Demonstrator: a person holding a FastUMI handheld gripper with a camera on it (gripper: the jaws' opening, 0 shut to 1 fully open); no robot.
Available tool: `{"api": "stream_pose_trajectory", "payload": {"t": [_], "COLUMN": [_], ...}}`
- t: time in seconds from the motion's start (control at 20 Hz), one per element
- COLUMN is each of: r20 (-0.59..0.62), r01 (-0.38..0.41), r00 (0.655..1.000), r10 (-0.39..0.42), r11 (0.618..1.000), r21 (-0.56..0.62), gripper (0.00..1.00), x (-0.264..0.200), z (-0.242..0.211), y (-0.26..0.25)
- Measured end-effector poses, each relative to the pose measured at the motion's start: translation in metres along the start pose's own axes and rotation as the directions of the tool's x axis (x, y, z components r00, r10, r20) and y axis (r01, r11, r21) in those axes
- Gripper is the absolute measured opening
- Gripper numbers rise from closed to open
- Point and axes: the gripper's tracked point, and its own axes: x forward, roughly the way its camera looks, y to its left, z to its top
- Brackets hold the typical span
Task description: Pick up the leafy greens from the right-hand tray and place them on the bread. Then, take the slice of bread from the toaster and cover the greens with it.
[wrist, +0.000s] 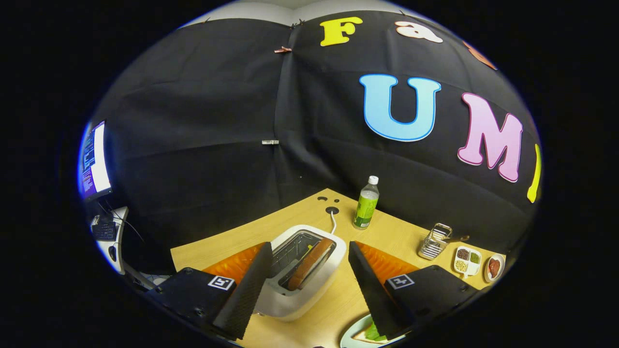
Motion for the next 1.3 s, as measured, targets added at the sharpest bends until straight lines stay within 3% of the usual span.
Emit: {"api": "stream_pose_trajectory", "payload": {"t": [0.4, 0.6, 0.95, 1.05, 1.3], "r20": [-0.107, -0.107, -0.127, -0.143, -0.149], "r01": [0.051, 0.070, 0.065, 0.067, 0.044], "r00": [0.993, 0.992, 0.990, 0.988, 0.989], "r10": [-0.045, -0.063, -0.054, -0.050, -0.017], "r11": [0.997, 0.996, 0.994, 0.991, 0.983], "r21": [0.056, 0.057, 0.082, 0.115, 0.178], "gripper": [0.97, 0.79, 0.27, 0.19, 0.13], "x": [0.049, 0.056, 0.057, 0.055, 0.044], "z": [-0.040, -0.042, -0.043, -0.044, -0.029], "y": [-0.002, -0.005, 0.001, 0.003, 0.003]}}
